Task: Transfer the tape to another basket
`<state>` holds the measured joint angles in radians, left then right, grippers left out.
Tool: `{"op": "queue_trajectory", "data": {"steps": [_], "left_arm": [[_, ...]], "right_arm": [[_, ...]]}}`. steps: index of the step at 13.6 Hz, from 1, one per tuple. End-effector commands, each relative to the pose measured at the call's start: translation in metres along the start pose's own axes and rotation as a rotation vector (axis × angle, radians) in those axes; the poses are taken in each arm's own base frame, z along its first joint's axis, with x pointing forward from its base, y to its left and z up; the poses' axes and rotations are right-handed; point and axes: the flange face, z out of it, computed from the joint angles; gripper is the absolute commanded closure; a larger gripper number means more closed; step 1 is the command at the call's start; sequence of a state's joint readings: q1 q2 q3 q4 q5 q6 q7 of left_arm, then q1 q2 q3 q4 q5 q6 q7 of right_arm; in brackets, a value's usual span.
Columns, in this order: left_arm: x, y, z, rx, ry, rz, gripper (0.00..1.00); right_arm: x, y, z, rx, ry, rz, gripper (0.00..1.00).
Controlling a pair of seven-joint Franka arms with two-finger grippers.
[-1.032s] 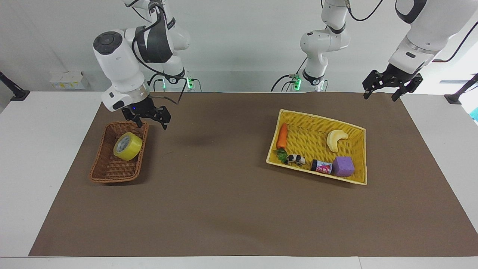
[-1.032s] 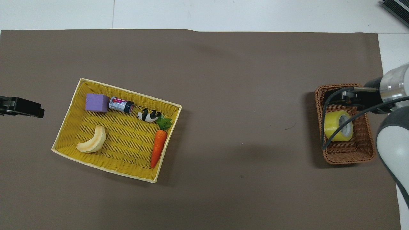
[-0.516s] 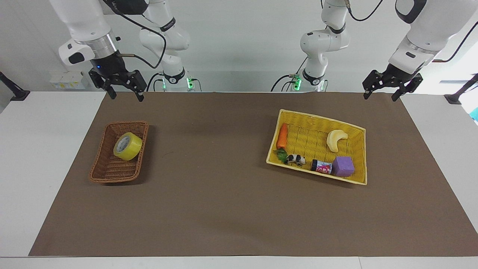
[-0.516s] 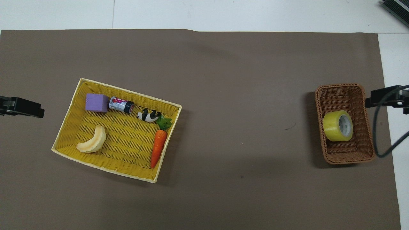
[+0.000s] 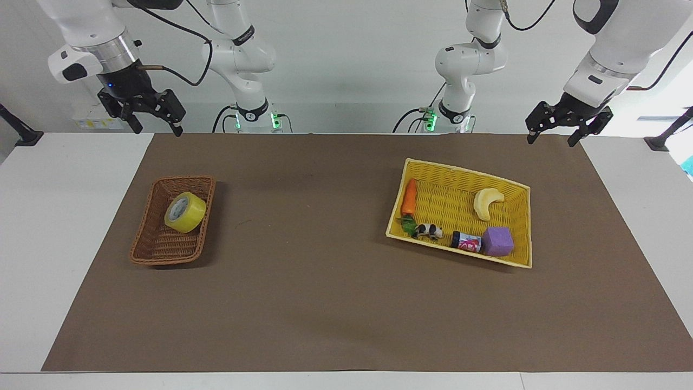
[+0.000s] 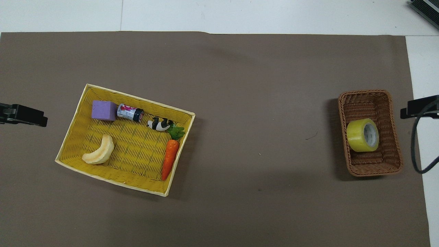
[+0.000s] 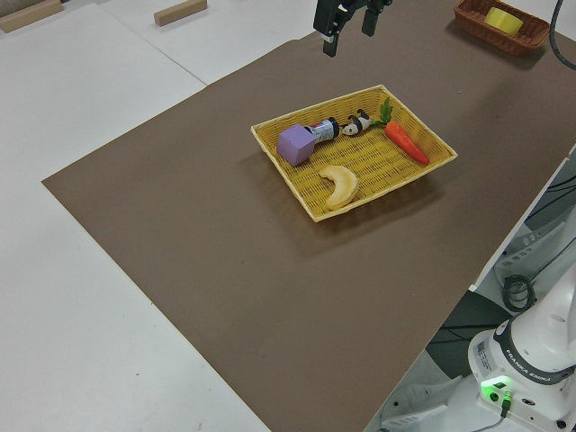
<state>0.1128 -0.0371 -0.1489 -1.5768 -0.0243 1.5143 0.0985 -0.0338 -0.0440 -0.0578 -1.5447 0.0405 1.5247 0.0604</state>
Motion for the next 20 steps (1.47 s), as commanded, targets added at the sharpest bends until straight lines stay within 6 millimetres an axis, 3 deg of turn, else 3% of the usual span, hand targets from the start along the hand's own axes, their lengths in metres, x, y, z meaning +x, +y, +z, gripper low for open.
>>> {"op": "queue_trajectory", "data": {"steps": [1,12,13,15,20], "left_arm": [[-0.003,-0.001,-0.006,0.015,0.001,-0.003,0.00],[-0.002,-0.001,-0.006,0.015,0.002,-0.003,0.00],[-0.002,-0.001,-0.006,0.015,0.002,-0.003,0.00],[-0.002,-0.001,-0.006,0.015,0.002,-0.003,0.00],[-0.003,-0.001,-0.006,0.015,0.001,-0.003,0.00]], "right_arm": [[-0.007,0.008,0.000,0.015,-0.011,0.007,0.00],[-0.012,0.003,0.007,-0.002,-0.040,-0.016,0.00],[-0.011,0.001,0.005,-0.046,-0.029,-0.025,0.00],[-0.008,-0.024,0.004,-0.065,-0.005,-0.067,0.00],[-0.008,-0.022,0.004,-0.039,0.007,-0.055,0.00]]}}
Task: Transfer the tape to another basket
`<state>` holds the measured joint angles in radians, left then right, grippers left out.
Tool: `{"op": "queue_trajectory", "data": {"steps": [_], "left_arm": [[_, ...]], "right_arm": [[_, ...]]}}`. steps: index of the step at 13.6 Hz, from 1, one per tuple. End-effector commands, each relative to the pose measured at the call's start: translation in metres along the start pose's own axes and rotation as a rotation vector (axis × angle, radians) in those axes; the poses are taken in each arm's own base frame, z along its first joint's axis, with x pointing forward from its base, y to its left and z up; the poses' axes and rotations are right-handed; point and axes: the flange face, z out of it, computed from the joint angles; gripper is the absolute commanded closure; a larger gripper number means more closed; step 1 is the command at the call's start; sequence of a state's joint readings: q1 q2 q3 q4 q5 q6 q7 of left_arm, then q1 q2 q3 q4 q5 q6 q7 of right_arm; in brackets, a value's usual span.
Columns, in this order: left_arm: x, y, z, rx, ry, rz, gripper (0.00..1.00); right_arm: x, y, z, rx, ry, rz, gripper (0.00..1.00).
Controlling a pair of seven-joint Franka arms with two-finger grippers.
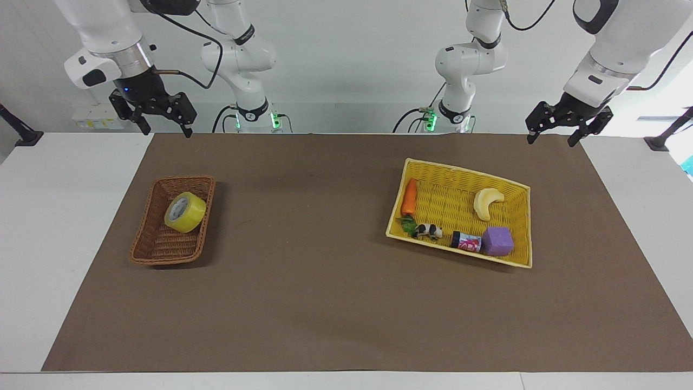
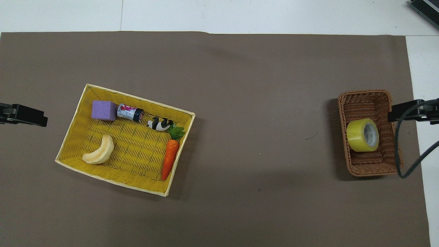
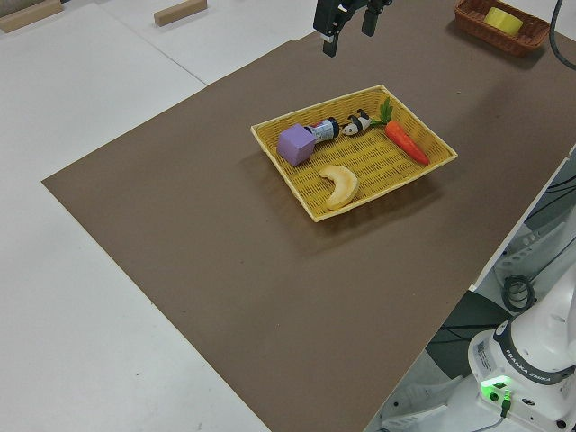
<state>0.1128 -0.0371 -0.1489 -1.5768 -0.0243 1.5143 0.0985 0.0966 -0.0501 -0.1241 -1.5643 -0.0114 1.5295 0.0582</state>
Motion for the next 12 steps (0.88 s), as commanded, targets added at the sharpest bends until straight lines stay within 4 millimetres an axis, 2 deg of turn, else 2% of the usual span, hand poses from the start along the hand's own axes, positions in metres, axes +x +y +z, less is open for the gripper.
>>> {"op": "queue_trajectory", "data": {"steps": [1,7,12], "left_arm": [[-0.003,-0.001,-0.006,0.015,0.001,-0.003,0.00],[-0.003,-0.001,-0.006,0.015,0.002,-0.003,0.00],[-0.003,-0.001,-0.006,0.015,0.002,-0.003,0.00]], "right_arm": [[-0.004,0.005,-0.002,0.008,0.015,0.009,0.00],[-0.006,0.004,-0.003,0.009,0.015,-0.005,0.00],[-0.015,0.004,0.007,0.012,-0.010,-0.016,0.00]]}}
